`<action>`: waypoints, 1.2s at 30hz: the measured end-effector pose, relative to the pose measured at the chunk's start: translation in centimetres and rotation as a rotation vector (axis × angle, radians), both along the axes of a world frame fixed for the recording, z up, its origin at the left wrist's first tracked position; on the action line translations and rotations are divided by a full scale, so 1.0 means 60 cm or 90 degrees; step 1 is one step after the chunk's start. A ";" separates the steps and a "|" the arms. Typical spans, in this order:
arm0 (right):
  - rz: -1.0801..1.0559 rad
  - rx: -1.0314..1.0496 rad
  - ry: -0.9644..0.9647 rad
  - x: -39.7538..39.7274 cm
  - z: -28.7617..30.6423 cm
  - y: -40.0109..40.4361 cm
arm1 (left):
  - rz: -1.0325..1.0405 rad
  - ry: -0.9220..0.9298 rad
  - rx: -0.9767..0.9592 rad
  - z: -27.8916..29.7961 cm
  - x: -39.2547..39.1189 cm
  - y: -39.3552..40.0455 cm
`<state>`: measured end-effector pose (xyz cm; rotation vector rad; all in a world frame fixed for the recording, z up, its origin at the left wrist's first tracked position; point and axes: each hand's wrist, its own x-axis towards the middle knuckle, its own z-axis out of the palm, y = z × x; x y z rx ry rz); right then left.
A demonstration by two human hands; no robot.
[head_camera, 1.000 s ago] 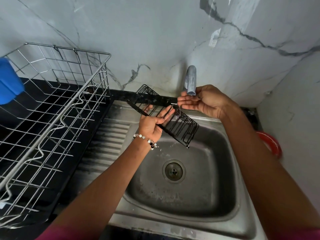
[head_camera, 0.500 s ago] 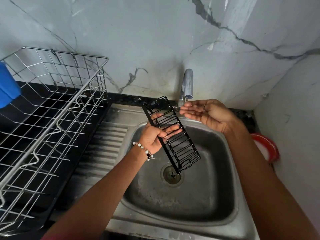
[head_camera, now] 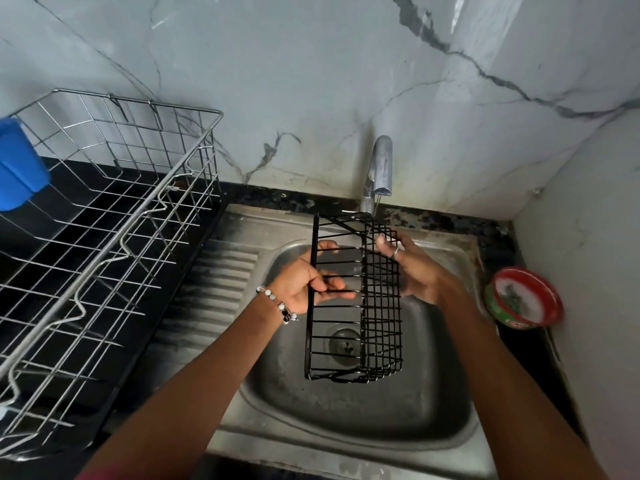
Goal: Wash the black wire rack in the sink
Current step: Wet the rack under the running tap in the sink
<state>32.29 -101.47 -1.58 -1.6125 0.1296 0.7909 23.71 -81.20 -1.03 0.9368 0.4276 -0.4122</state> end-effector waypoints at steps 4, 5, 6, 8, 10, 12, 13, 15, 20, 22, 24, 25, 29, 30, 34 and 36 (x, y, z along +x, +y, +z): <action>-0.063 0.043 -0.017 -0.013 -0.012 0.000 | -0.002 0.003 0.050 0.005 0.006 -0.005; -0.074 0.032 -0.026 -0.016 -0.011 0.002 | -0.002 0.006 0.081 0.007 0.009 -0.006; -0.087 0.026 -0.033 -0.018 -0.011 0.002 | -0.008 0.008 0.115 0.008 0.012 -0.007; -0.106 0.008 -0.055 -0.017 -0.011 0.003 | -0.028 -0.002 0.202 0.008 0.017 -0.008; -0.107 -0.021 -0.097 -0.019 -0.010 0.007 | -0.035 -0.003 0.268 0.004 0.021 -0.010; -0.090 -0.074 -0.157 -0.021 -0.007 0.013 | -0.030 0.019 0.279 0.001 0.022 -0.014; -0.080 -0.097 -0.183 -0.021 -0.007 0.015 | -0.031 0.033 0.285 -0.001 0.022 -0.016; -0.063 -0.126 -0.212 -0.020 -0.004 0.016 | -0.072 0.040 0.352 -0.006 0.026 -0.023; -0.034 -0.134 -0.181 -0.023 0.004 0.021 | -0.153 0.011 0.545 -0.018 0.044 -0.030; -0.020 -0.145 -0.168 -0.022 0.001 0.019 | -0.160 0.003 0.596 -0.023 0.048 -0.028; -0.012 -0.143 -0.170 -0.021 0.002 0.015 | -0.141 -0.006 0.644 -0.028 0.049 -0.029; -0.007 -0.137 -0.167 -0.020 0.004 0.013 | -0.125 -0.015 0.661 -0.028 0.049 -0.029; 0.027 -0.100 -0.103 -0.008 0.021 -0.001 | -0.087 -0.046 0.705 -0.023 0.042 -0.028; 0.035 -0.104 -0.080 -0.004 0.028 -0.005 | -0.089 -0.054 0.722 -0.022 0.040 -0.029; 0.017 -0.168 -0.056 0.009 0.065 -0.011 | -0.090 -0.088 0.783 -0.011 0.035 -0.034; -0.004 -0.208 -0.062 0.009 0.086 -0.007 | -0.092 -0.091 0.793 -0.008 0.038 -0.037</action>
